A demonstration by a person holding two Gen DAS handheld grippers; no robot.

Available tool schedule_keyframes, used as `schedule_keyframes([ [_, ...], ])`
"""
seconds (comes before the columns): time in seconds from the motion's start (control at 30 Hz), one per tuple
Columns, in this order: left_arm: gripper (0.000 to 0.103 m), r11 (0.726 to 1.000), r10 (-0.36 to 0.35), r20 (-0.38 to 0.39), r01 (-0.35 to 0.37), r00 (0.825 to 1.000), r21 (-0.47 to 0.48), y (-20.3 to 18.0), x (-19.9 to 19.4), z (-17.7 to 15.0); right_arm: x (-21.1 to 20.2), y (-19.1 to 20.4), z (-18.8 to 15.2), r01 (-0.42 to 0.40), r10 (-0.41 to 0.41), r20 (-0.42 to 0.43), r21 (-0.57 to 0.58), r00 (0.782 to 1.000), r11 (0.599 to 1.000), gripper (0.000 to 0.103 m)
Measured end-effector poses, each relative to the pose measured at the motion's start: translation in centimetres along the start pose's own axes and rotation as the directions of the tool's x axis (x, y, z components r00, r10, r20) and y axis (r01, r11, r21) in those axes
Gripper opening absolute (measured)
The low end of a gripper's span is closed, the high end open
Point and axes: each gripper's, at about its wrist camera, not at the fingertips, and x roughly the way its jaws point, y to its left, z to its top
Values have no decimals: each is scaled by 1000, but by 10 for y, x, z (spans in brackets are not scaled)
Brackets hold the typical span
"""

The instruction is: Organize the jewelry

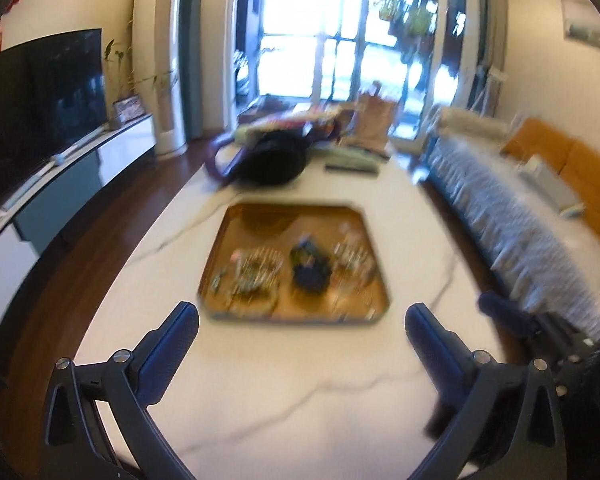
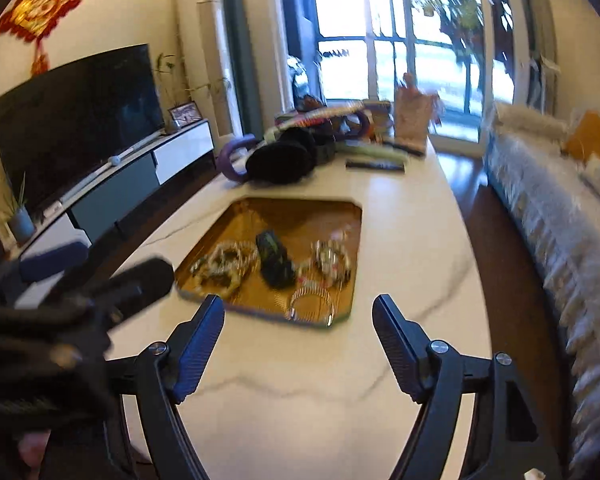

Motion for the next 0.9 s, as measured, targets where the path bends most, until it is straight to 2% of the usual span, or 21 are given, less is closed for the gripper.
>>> schedule_keyframes([
  [0.17,103,999,15,-71,-17,997,-27,-4,10,-19,16,3,-13,-13,11,-86,-18,996,1000,74],
  [0.27,103,999,38,-89,-41,995,-25,-4,11,-24,16,9,-19,-4,1,-87,-35,996,999,74],
  [0.37,103,997,73,-104,-76,992,-18,-5,9,-26,18,10,-23,-29,26,-100,-21,995,999,74],
  [0.57,103,996,82,-72,-84,994,-25,2,3,-29,13,17,-26,-19,16,-66,-32,998,999,74],
  [0.9,103,998,60,-75,-61,995,-16,-1,7,-28,11,15,-25,-27,25,-71,-29,997,999,74],
])
